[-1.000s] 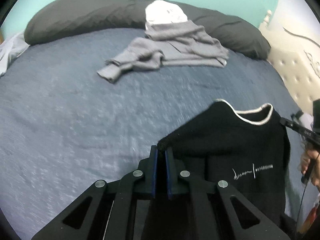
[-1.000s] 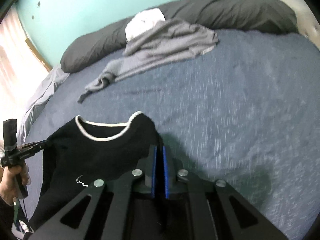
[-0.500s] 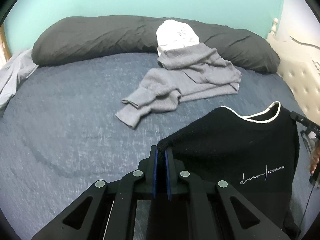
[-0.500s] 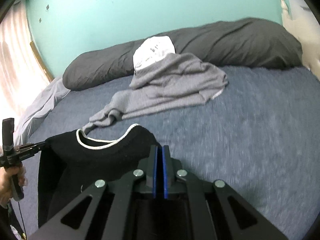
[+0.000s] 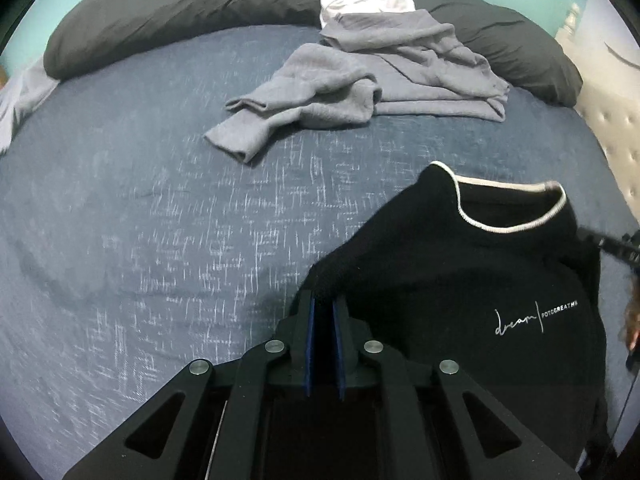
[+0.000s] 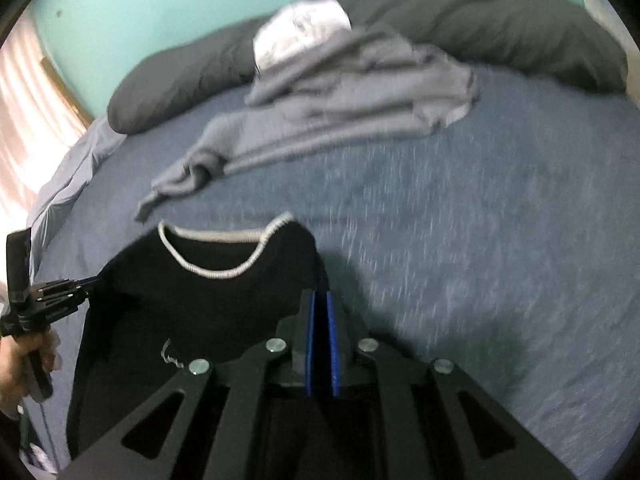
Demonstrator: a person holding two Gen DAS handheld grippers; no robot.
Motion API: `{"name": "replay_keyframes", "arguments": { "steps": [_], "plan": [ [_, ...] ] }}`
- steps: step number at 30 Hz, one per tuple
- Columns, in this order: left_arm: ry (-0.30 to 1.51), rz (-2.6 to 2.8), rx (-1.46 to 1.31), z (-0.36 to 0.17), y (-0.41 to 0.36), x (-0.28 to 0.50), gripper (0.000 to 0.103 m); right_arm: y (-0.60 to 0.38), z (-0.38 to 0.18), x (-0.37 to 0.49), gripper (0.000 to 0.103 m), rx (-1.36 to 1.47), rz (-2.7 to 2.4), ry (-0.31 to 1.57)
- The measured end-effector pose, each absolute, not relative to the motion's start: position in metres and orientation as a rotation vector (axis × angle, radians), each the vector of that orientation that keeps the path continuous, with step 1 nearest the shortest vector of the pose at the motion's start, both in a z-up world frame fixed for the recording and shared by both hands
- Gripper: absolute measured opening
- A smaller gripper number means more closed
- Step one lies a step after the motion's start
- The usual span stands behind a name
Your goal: Fold clothes
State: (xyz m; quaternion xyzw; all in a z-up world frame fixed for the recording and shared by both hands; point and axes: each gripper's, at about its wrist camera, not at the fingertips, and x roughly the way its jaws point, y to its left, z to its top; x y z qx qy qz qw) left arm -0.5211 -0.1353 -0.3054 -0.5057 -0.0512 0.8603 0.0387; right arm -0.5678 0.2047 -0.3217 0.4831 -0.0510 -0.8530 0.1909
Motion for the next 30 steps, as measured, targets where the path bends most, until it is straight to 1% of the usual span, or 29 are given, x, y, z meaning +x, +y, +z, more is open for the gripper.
{"name": "replay_keyframes", "arguments": {
  "steps": [2, 3, 4, 5, 6, 8, 12, 16, 19, 20, 22, 30],
  "plan": [
    [-0.202, 2.632, -1.554, -0.304, -0.141, -0.518, 0.014, 0.202, -0.334, -0.571, 0.016, 1.404, -2.376, -0.143],
    [-0.24, 2.623, -1.557, -0.301, -0.145, -0.515, 0.02, 0.205, -0.334, -0.568, 0.021, 1.394, -2.38, -0.155],
    [-0.276, 2.615, -1.56, -0.298, -0.149, -0.512, 0.027, 0.212, -0.329, -0.563, 0.029, 1.38, -2.399, -0.174],
    [-0.301, 2.612, -1.562, -0.295, -0.153, -0.509, 0.031, 0.219, -0.325, -0.559, 0.033, 1.368, -2.422, -0.196],
    [-0.298, 2.625, -1.562, -0.29, -0.157, -0.504, 0.036, 0.226, -0.32, -0.554, 0.045, 1.356, -2.444, -0.217],
    [-0.293, 2.645, -1.562, -0.282, -0.163, -0.494, 0.038, 0.241, -0.311, -0.545, 0.055, 1.341, -2.467, -0.283],
    [-0.319, 2.63, -1.556, -0.269, -0.172, -0.458, 0.038, 0.276, -0.293, -0.509, 0.055, 1.301, -2.478, -0.417],
    [-0.339, 2.618, -1.547, -0.256, -0.175, -0.409, 0.038, 0.302, -0.292, -0.455, 0.056, 1.348, -2.449, -0.459],
    [-0.322, 2.62, -1.532, -0.244, -0.172, -0.375, 0.038, 0.32, -0.294, -0.413, 0.056, 1.394, -2.424, -0.481],
    [-0.315, 2.62, -1.526, -0.24, -0.171, -0.364, 0.038, 0.325, -0.296, -0.397, 0.056, 1.417, -2.418, -0.48],
    [-0.302, 2.619, -1.516, -0.233, -0.168, -0.345, 0.038, 0.334, -0.3, -0.37, 0.06, 1.462, -2.402, -0.47],
    [-0.282, 2.604, -1.491, -0.214, -0.15, -0.266, 0.043, 0.326, -0.31, -0.278, 0.061, 1.57, -2.281, -0.345]
  ]
}}
